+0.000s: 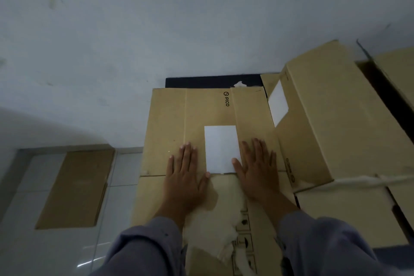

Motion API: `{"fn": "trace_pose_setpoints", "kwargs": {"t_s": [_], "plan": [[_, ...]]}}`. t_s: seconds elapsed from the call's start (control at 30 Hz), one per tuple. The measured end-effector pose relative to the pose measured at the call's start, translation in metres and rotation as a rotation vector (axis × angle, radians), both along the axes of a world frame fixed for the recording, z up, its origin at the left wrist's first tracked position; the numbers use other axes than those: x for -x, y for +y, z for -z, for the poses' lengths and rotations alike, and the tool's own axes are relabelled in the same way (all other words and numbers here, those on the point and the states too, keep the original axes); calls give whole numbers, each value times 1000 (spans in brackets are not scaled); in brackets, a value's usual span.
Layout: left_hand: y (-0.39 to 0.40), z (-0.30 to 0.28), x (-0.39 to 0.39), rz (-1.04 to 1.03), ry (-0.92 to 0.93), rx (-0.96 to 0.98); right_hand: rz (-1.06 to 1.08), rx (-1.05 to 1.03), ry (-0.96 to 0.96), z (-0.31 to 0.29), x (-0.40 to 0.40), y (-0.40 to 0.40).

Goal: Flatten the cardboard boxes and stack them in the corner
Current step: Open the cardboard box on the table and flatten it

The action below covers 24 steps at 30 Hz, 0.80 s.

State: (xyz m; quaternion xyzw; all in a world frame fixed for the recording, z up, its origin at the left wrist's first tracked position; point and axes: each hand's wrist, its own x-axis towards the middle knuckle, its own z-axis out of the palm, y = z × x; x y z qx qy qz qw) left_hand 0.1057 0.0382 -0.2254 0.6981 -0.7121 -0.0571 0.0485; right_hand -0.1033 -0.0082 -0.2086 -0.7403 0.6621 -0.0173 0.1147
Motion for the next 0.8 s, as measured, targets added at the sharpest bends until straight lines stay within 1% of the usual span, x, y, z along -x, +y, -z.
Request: {"fn": "trace_pose_setpoints", "kwargs": {"t_s": [0.07, 0.17, 0.33, 0.47, 0.67, 0.73, 0.8], "plan": [[10, 1, -1, 4, -5, 21, 14, 68, -24, 6, 7, 22], [11, 3, 0, 2, -5, 25, 44, 119, -28, 13, 11, 29], [19, 5, -1, -2, -10, 7, 101, 115, -10, 16, 11, 36], [59, 3, -9, -10, -7, 3, 140, 101, 39, 12, 18, 78], [117, -12, -22, -421, 62, -178, 248, 54, 100, 0, 24, 138], [126, -20, -27, -544, 134, -231, 312, 63, 119, -6, 23, 148], [133, -29, -31, -646, 237, -208, 384, 36, 111, -15, 24, 152]]}}
